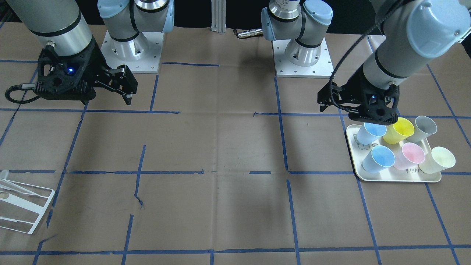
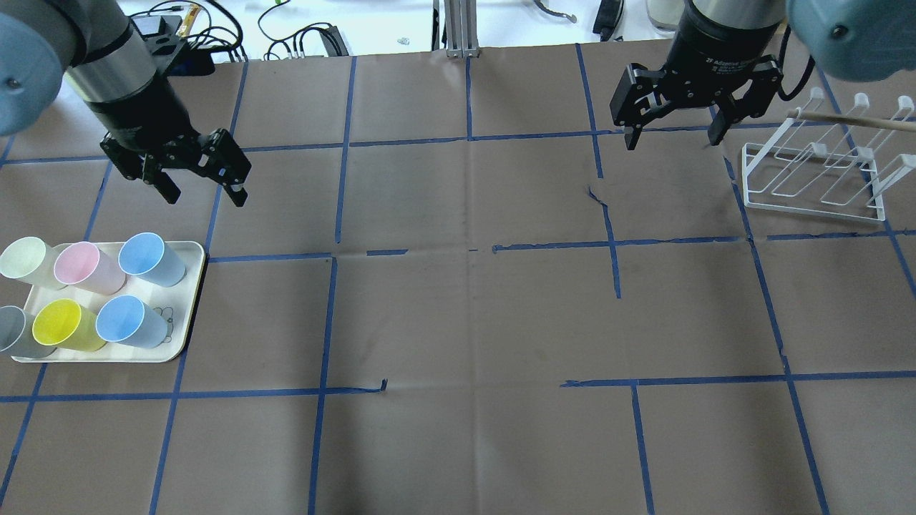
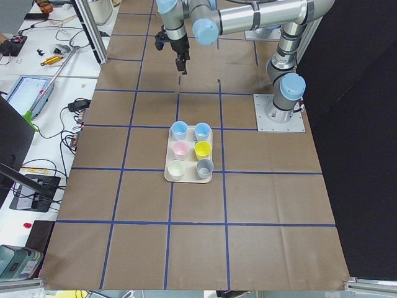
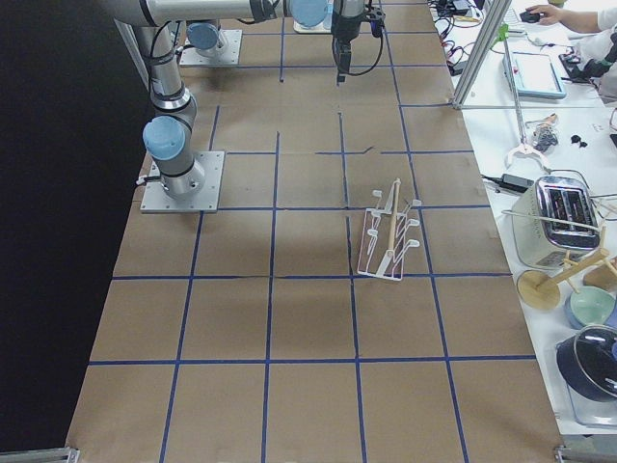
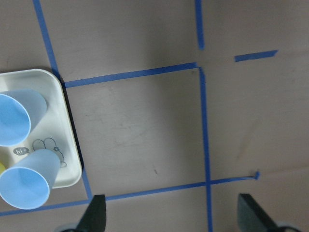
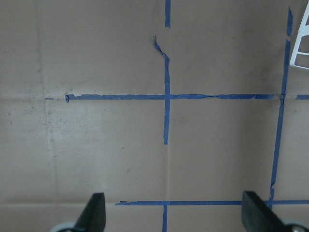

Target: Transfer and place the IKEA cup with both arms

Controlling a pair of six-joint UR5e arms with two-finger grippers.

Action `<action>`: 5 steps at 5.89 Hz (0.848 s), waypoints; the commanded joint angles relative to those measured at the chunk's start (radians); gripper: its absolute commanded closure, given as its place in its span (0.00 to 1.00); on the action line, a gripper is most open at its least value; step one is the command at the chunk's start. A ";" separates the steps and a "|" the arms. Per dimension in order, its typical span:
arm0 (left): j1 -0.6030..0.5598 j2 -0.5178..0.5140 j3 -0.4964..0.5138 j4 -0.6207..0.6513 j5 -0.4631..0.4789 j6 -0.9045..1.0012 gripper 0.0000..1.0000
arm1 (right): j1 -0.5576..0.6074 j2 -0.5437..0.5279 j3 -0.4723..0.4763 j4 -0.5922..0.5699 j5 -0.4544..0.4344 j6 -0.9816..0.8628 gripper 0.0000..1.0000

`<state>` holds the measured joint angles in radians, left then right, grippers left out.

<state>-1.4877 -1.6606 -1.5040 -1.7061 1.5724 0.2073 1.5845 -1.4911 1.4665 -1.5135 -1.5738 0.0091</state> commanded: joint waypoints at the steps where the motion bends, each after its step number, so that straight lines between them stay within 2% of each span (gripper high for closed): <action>1: -0.098 0.059 0.036 -0.011 0.003 -0.103 0.02 | 0.000 -0.011 0.009 0.019 0.000 0.005 0.00; 2: -0.100 0.041 0.025 0.031 -0.002 -0.209 0.02 | 0.000 -0.026 0.014 0.045 0.000 0.006 0.00; 5: -0.138 0.045 0.005 0.075 -0.002 -0.236 0.02 | 0.002 -0.026 0.012 0.056 -0.002 0.006 0.00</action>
<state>-1.6102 -1.6155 -1.4958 -1.6385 1.5680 -0.0231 1.5858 -1.5173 1.4803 -1.4598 -1.5744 0.0153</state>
